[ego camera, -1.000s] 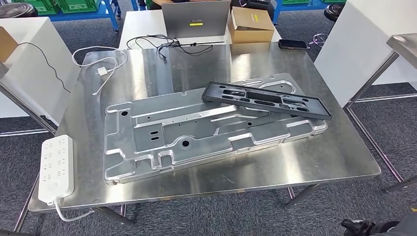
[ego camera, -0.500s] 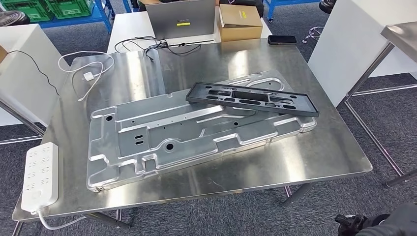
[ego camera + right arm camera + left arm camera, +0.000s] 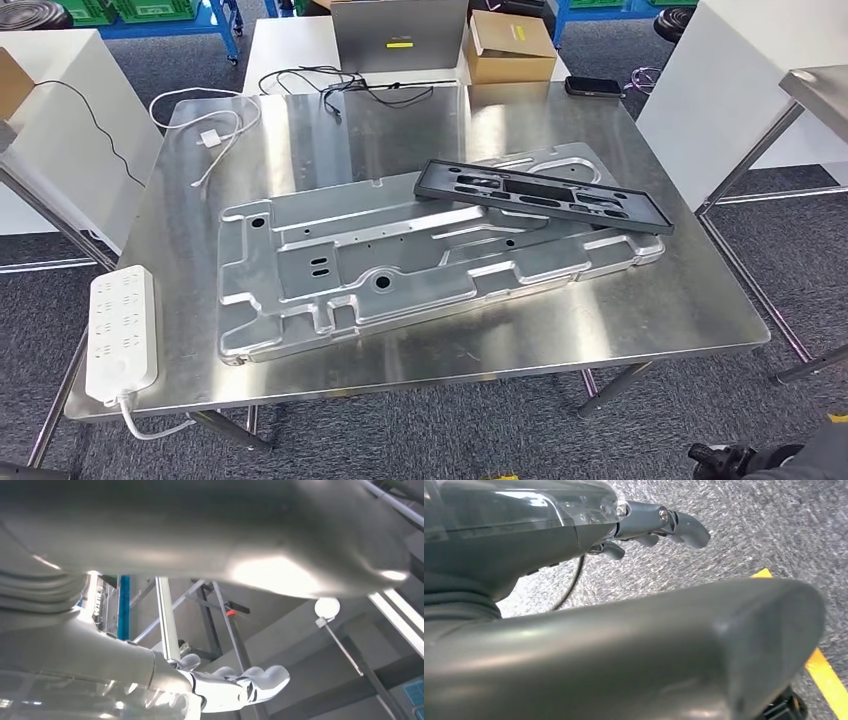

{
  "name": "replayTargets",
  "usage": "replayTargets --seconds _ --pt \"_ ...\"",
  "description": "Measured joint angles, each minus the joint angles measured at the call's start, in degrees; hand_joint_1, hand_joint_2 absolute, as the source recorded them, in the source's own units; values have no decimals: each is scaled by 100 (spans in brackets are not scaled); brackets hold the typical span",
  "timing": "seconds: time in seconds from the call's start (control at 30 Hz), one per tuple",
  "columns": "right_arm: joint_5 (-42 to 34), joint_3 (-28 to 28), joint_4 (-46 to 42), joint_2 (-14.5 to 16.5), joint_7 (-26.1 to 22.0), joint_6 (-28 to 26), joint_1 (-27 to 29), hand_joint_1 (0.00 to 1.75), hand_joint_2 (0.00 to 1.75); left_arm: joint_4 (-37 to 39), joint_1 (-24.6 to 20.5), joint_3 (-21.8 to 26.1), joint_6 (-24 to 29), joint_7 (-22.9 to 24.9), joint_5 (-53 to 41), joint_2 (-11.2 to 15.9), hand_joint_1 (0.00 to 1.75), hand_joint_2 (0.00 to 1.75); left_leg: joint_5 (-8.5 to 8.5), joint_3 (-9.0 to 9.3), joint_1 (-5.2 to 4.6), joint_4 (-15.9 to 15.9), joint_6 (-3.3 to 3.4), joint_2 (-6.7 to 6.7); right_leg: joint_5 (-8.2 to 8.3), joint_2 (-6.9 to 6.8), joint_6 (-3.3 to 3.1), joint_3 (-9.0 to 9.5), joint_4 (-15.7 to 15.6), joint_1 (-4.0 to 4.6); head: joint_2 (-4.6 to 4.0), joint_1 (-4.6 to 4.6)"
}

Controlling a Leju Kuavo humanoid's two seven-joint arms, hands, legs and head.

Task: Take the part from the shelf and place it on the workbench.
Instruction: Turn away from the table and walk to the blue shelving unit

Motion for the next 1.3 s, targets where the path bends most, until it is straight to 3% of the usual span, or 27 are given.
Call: replayTargets --seconds 0.03,0.13,0.2,0.3,0.37,0.43,0.47,0.5,0.53,0.57,0.63,0.7,0.77,0.83,0.9,0.97,1.0,1.03,1.07,1.13,1.2,1.23,1.3 --pt "-5 0 4 0 0 0 0 0 0 0 0 0 0 0 -2 0 0 0 13 -16 -8 6 -1 2 99 0 -11 127 -129 9 0 15" --pt "-14 2 5 0 -1 1 -5 0 0 0 -2 0 0 0 -3 -2 0 0 37 -42 -27 30 -24 -4 526 3 -66 869 -1297 47 0 73" --pt "-21 2 5 0 -2 0 -8 0 0 0 -5 0 0 0 -3 -4 0 0 71 -73 -47 47 -77 -9 593 9 -101 1095 -1706 74 0 91" --pt "-31 1 6 0 -2 1 -13 0 0 0 -2 1 4 2 -3 -3 0 0 51 -119 -52 99 -165 -15 639 -6 -173 1039 -1751 38 0 35" --pt "-35 3 7 0 -2 2 -21 0 0 0 -2 2 12 4 -4 -3 0 0 -288 -252 -26 468 -213 -20 704 -33 -255 959 -1771 -4 0 -32" --pt "-41 4 10 0 -2 2 -24 0 0 0 -2 2 15 5 -8 -4 0 0 -788 -500 10 1231 -253 -22 777 -49 -300 859 -1766 1 0 -97" --pt "-44 4 13 0 -2 2 -25 0 0 0 -1 2 15 6 -9 -4 0 0 -944 -588 27 1570 -267 -21 817 -54 -304 802 -1763 1 0 -114" --pt "-48 5 17 0 -2 2 -25 0 0 0 -1 2 15 7 -11 -4 0 0 -979 -589 45 1732 -277 -21 858 -56 -302 747 -1761 -1 0 -123" --pt "-54 5 20 0 -2 2 -25 0 0 0 -2 2 15 9 -13 -4 0 0 -893 -479 63 1660 -283 -21 898 -56 -295 696 -1759 -4 0 -128" --pt "-62 5 22 0 -2 2 -25 0 0 0 -3 2 16 10 -14 -4 0 0 -727 -266 78 1365 -284 -19 934 -56 -282 656 -1758 -9 0 -131" --pt "-78 4 22 0 -3 2 -25 0 0 0 -11 2 21 11 -19 -4 0 0 -417 302 83 440 -277 -18 998 -55 -231 602 -1756 -14 0 -141" --pt "-85 4 22 0 -4 2 -25 0 0 0 -23 2 28 11 -21 -3 0 0 -327 611 52 -140 -265 -28 1072 -57 -161 574 -1765 -14 0 -148" --pt "-90 4 23 0 -4 2 -26 0 0 0 -20 3 32 13 -21 -3 0 0 -295 593 22 -220 -225 -42 1164 -62 -88 569 -1802 -19 0 -142" --pt "-97 2 25 -1 -4 2 -24 0 0 0 -19 3 33 15 -21 -4 0 0 -190 498 31 -237 -139 -23 1062 -60 -35 506 -1740 -21 0 -129" --pt "-103 0 29 -3 -3 2 -20 0 0 0 -26 3 36 15 -21 -4 0 0 -72 369 42 -252 -62 9 572 -53 -19 299 -1229 -10 0 -79" --pt "-104 3 38 -5 -3 2 -11 0 0 0 -27 4 38 15 -22 -4 0 0 24 230 29 -240 -32 26 79 -50 -15 66 -402 2 0 -14" --pt "-103 5 45 -7 -2 2 -3 0 0 0 -26 4 37 15 -23 -4 0 0 67 164 23 -228 -32 33 3 -50 -13 30 -123 4 0 5" --pt "-101 9 53 -8 -2 2 7 0 0 0 -26 5 37 15 -24 -4 0 0 105 101 20 -213 -38 36 56 -50 -11 98 -59 4 0 23" --pt "-98 13 61 -9 -2 2 16 0 0 0 -26 5 37 15 -25 -4 0 0 135 49 22 -197 -48 36 194 -50 -12 266 -214 3 0 39" --pt "-96 24 75 -12 -2 2 26 0 0 0 -27 5 38 13 -28 -4 0 0 182 -37 17 -153 -86 30 498 -47 -22 852 -1049 8 0 89" --pt "-92 43 90 -13 -2 2 41 0 0 0 -30 6 41 6 -31 -4 0 0 238 -106 -1 -110 -142 23 587 -35 -55 1275 -1747 28 0 131" --pt "-88 55 99 -13 -2 2 53 0 0 0 -32 6 42 3 -33 -4 0 0 272 -139 -14 -97 -173 21 569 -29 -73 1336 -1879 40 0 133" --pt "-80 74 127 -13 -3 2 81 0 0 0 -28 9 45 0 -37 -4 0 0 304 -204 -17 -73 -236 17 577 -35 -129 1261 -1900 23 0 95"
